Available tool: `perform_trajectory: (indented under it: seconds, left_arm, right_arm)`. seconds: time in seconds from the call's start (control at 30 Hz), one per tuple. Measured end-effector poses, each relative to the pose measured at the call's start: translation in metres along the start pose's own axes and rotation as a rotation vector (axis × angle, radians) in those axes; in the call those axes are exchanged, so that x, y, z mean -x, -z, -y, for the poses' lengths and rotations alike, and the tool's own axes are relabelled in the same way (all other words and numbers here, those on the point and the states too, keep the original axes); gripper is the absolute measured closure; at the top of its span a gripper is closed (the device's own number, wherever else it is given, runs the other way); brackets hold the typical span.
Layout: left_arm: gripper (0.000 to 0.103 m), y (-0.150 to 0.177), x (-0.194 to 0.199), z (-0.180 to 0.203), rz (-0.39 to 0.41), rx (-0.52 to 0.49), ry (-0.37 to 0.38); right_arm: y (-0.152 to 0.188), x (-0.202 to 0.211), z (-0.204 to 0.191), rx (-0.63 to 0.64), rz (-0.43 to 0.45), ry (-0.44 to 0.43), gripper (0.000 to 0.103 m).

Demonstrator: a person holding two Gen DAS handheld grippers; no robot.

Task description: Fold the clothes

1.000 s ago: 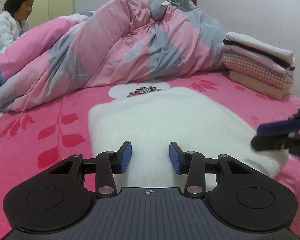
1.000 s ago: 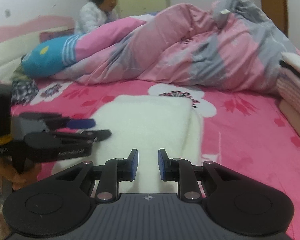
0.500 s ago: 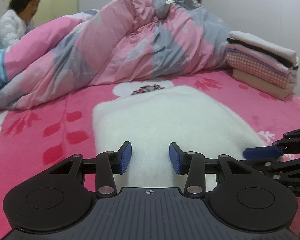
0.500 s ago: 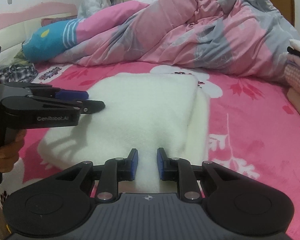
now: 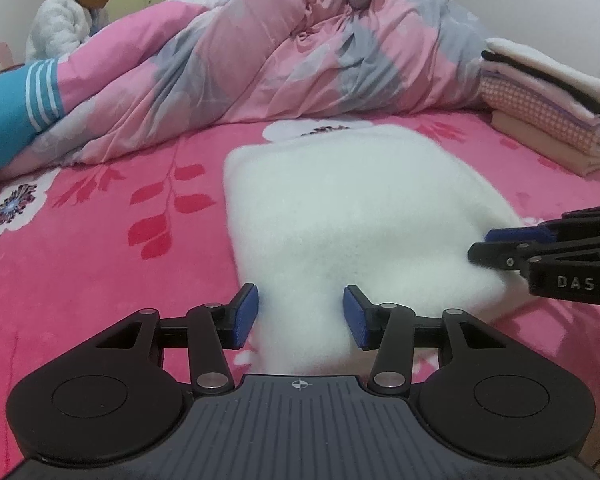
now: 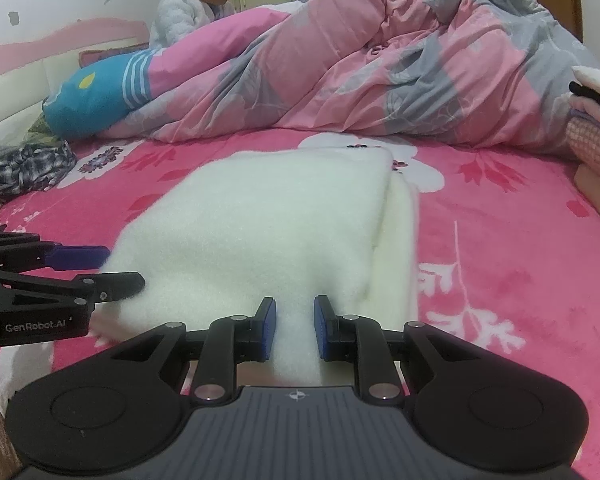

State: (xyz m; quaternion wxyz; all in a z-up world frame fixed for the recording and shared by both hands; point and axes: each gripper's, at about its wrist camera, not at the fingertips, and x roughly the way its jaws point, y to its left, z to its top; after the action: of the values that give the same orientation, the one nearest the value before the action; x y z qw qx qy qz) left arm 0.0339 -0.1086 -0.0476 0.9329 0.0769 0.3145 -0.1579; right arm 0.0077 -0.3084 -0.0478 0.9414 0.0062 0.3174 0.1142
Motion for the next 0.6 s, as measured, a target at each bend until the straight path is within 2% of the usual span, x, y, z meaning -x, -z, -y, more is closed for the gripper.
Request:
perform_trajectory:
  seconds: [0.1, 0.2, 0.3, 0.6]
  left_arm:
    - [0.055, -0.001, -0.001, 0.000, -0.020, -0.003, -0.004]
    - [0.054, -0.002, -0.001, 0.001, -0.031, -0.007, -0.010]
    - [0.054, -0.004, -0.001, 0.004, -0.045, -0.004, -0.016]
    - [0.054, -0.007, -0.001, 0.008, -0.065, -0.018, -0.035]
  right_arm:
    - [-0.002, 0.013, -0.008, 0.029, 0.025, 0.019, 0.081]
    - [0.002, 0.027, -0.013, 0.065, 0.045, -0.001, 0.081]
    - [0.013, 0.024, -0.013, 0.112, 0.012, 0.028, 0.081]
    - [0.018, 0.034, 0.000, 0.052, 0.036, 0.017, 0.081]
